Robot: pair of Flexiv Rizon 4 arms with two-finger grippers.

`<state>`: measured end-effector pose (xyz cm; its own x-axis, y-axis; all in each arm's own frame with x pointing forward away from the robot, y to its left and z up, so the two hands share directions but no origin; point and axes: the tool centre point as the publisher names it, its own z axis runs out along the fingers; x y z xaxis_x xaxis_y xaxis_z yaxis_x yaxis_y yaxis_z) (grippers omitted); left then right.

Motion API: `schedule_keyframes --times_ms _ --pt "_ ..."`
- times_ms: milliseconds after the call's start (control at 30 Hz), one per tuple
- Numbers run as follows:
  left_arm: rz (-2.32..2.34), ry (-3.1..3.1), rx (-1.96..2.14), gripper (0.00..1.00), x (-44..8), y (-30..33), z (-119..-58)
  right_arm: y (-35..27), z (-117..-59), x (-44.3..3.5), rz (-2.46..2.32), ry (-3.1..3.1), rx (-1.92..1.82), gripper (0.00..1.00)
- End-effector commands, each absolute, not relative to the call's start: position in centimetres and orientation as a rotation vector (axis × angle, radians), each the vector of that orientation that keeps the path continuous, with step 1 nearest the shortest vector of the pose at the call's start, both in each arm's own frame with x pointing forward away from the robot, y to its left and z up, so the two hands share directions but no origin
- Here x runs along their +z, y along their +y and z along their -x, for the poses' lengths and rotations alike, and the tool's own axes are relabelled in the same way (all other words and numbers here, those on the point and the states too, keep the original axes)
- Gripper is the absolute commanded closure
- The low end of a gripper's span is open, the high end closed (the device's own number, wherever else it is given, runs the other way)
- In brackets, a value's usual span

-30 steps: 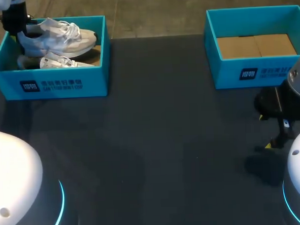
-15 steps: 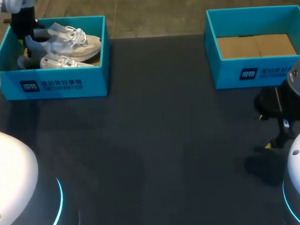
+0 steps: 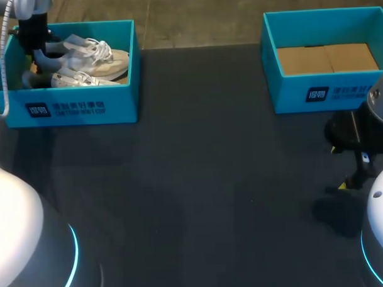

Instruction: Take the shoe out of the shoebox, open the shoe tongue, remove and reinsert the insole, then place the shoe into the shoebox

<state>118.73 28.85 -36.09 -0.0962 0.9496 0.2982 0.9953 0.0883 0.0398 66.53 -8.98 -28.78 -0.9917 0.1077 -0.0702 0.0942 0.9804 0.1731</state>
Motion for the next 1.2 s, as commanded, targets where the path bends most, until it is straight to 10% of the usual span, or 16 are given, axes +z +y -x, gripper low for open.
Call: schedule_keyframes --times_ms 33,433,567,700,1200 --pt "1.960 -2.158 -0.329 1.00 -36.4 28.9 -119.4 -9.1 -66.3 -28.8 -0.154 3.043 0.261 0.00" --pt "1.975 -2.157 -0.278 1.00 -37.1 28.8 -119.6 -9.1 -66.3 -28.8 -0.154 3.043 0.261 0.00" --pt "1.969 -2.157 -0.279 0.66 -37.2 28.9 -119.7 -9.1 -66.3 -28.8 -0.154 3.043 0.261 0.00" --pt "1.963 -2.165 -0.285 0.07 -37.2 29.0 -119.6 -9.1 -66.3 -28.8 -0.154 3.043 0.261 0.00" --pt "2.065 -2.246 -0.218 0.00 -32.1 26.8 -119.0 -9.1 -66.3 -28.8 -0.154 3.043 0.261 0.00"
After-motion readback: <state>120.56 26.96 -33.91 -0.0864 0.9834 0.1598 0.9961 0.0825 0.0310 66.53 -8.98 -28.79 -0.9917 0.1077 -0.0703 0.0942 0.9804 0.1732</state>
